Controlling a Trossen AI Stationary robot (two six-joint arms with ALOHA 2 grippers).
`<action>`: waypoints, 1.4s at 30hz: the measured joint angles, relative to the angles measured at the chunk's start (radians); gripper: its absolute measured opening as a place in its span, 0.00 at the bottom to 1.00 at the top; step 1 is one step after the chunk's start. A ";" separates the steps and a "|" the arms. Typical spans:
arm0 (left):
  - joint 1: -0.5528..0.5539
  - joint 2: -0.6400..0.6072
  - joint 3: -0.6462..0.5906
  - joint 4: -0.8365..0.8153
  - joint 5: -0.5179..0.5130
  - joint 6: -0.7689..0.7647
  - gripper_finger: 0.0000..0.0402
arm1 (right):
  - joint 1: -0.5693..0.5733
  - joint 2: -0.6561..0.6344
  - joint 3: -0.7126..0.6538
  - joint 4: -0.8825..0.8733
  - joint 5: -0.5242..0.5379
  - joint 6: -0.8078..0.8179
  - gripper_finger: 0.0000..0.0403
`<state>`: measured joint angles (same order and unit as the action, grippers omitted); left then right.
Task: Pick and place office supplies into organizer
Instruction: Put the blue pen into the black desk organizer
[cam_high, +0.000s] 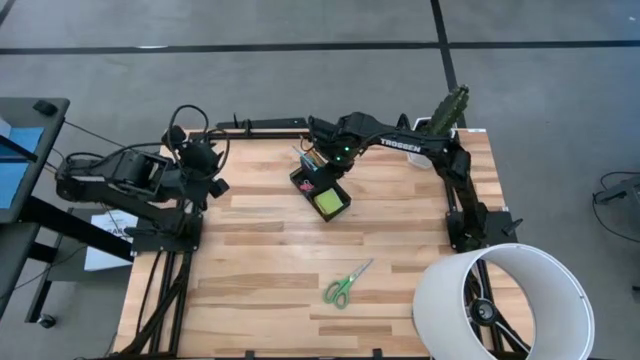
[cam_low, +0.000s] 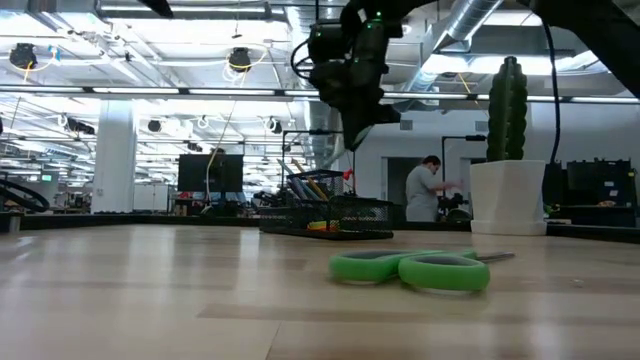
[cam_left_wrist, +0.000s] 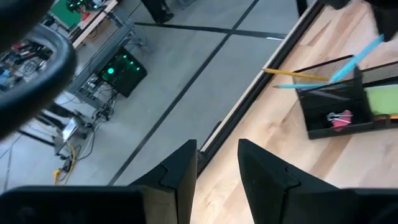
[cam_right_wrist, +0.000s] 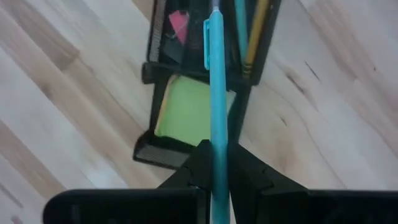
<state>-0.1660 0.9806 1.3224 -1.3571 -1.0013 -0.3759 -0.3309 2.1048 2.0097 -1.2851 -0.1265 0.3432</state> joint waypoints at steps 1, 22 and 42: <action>0.006 -0.001 0.000 -0.001 0.000 0.001 0.28 | -0.002 0.000 0.000 0.003 0.000 -0.001 0.06; 0.060 0.000 0.000 0.001 0.005 0.000 0.28 | 0.020 -0.003 0.001 0.440 0.168 -0.008 0.06; 0.059 0.000 0.000 0.000 0.051 -0.023 0.28 | 0.092 -0.004 -0.229 0.566 0.470 0.181 0.08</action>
<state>-0.1066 0.9801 1.3224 -1.3567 -0.9508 -0.3992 -0.2389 2.1003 1.7807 -0.7194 0.3437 0.5239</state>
